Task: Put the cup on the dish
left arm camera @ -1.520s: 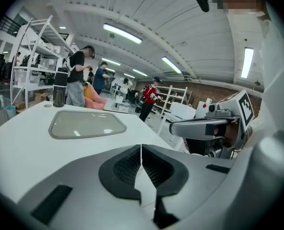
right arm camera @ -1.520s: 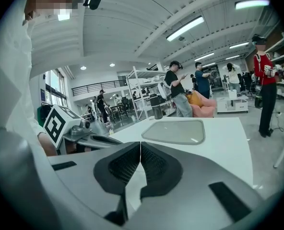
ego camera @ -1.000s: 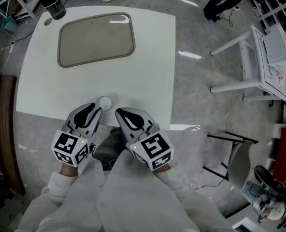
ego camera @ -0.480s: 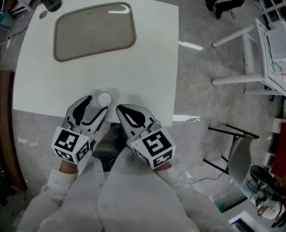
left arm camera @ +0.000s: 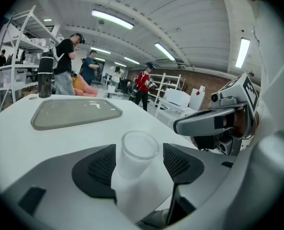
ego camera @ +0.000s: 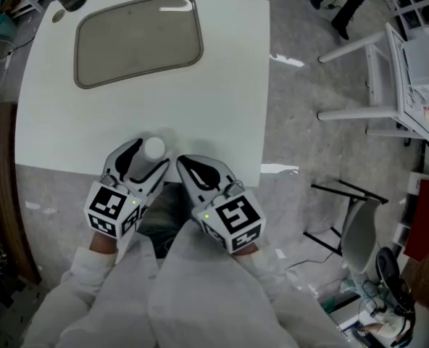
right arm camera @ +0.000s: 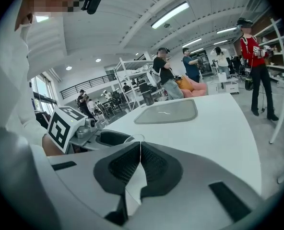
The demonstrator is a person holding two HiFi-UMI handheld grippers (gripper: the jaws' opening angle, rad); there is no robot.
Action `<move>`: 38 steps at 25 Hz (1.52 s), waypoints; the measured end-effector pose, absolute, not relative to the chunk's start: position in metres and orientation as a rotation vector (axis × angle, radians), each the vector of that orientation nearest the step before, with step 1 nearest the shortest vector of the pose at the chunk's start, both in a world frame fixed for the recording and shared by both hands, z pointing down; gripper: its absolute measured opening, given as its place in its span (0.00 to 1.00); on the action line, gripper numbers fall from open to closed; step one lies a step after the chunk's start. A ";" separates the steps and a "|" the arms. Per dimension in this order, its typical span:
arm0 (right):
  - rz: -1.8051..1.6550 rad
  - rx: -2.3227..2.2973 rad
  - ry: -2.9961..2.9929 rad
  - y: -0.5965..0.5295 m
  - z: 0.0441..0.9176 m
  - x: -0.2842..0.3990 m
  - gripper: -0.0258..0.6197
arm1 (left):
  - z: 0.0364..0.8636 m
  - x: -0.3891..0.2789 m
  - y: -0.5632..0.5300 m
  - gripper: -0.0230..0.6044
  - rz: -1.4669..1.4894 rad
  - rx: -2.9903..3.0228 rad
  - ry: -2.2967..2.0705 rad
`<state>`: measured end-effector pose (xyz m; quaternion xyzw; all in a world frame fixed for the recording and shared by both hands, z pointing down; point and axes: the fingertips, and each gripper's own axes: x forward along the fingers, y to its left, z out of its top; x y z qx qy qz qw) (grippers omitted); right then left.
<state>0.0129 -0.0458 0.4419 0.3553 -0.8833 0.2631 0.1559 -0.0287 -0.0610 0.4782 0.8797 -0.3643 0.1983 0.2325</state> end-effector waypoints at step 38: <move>0.812 1.017 -2.496 -0.056 0.460 0.020 0.06 | 0.508 -0.016 -0.079 0.49 0.647 2.444 -1.015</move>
